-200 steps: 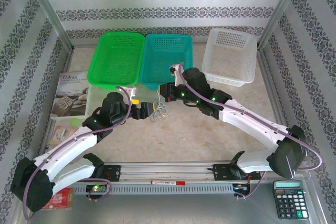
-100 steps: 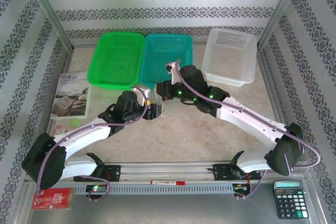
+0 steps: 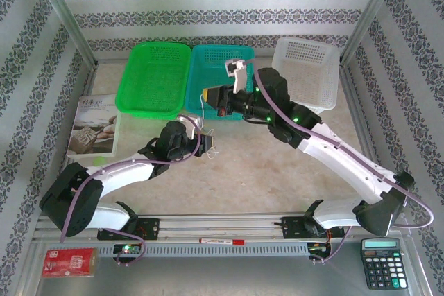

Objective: Untangle the cables

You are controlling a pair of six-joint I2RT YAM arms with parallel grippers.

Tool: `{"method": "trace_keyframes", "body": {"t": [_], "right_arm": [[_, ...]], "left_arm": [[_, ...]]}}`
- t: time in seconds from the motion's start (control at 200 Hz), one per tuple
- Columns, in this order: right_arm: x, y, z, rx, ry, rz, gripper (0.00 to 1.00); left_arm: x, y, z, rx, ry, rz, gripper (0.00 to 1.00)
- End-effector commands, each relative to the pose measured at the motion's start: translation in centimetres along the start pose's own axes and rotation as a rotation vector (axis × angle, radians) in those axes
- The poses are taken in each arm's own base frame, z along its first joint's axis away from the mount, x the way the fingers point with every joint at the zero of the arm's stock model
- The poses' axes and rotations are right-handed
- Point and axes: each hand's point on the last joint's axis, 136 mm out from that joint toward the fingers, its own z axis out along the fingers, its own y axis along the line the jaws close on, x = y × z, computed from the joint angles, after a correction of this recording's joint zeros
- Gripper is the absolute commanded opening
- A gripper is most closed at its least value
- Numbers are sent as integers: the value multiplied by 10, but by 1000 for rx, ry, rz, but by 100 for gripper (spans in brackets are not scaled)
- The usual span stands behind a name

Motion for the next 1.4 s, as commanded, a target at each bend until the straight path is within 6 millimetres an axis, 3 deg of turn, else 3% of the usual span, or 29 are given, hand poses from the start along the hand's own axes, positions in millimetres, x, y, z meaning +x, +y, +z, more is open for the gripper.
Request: {"method": "trace_keyframes", "body": {"t": [0.0,0.535,0.804,1.069,1.219,1.394], "right_arm": [[-39,21,-17,-85,-101,4,0],[-134,48,-59,-196,-317,15,0],[-167,59,-73,-239,-385,11,0],[-194,86,-88,-297,-424,-32,0],[-202,72,-79,-260,-427,-31,0],[-210,25,-60,-162,-443,11,0]], "left_arm": [[5,2,2,-12,-15,-9,40],[24,11,5,-24,19,-25,30],[32,14,4,-30,31,-32,28],[36,17,3,-38,37,-38,30],[32,15,1,-32,30,-48,35],[22,10,-10,-27,1,-59,49]]}}
